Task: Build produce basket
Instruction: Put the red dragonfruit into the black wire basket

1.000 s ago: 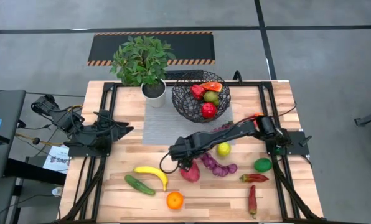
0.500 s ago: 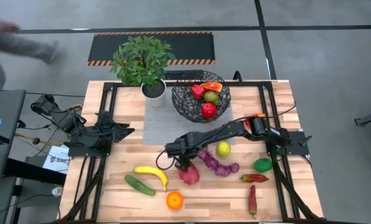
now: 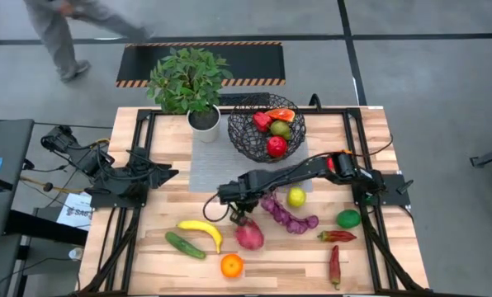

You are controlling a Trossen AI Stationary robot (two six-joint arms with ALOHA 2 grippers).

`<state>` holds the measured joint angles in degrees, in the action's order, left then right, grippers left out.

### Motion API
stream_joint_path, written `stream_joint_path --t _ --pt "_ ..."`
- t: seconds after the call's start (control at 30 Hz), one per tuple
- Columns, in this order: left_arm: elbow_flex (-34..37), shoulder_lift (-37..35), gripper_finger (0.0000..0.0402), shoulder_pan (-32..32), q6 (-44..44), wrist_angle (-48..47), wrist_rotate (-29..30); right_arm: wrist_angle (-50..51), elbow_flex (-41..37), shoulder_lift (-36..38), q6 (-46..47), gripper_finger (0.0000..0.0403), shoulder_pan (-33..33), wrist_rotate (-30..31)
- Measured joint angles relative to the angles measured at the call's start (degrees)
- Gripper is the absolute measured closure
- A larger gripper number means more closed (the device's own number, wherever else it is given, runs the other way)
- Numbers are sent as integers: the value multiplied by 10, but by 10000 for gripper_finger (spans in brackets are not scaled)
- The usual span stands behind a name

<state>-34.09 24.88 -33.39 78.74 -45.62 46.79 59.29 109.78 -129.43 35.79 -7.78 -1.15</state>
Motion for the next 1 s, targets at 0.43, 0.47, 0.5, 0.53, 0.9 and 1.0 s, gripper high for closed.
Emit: stream_joint_path --t 0.43,0.47,0.5,0.53,0.9,1.0 --pt "0 0 38 0 0 0 1 -17 5 83 46 296 -20 -2" --pt "0 0 38 0 0 0 1 -17 5 83 46 271 -26 -1" --pt "0 0 38 0 0 0 1 -19 5 83 45 245 -31 -1" --pt "0 0 38 0 0 0 1 -25 5 80 43 219 -36 -1" --pt "0 0 38 0 0 0 -1 -54 4 -3 88 30 -56 -2" --pt "0 0 38 0 0 0 -5 -57 5 -24 89 32 -56 -5"
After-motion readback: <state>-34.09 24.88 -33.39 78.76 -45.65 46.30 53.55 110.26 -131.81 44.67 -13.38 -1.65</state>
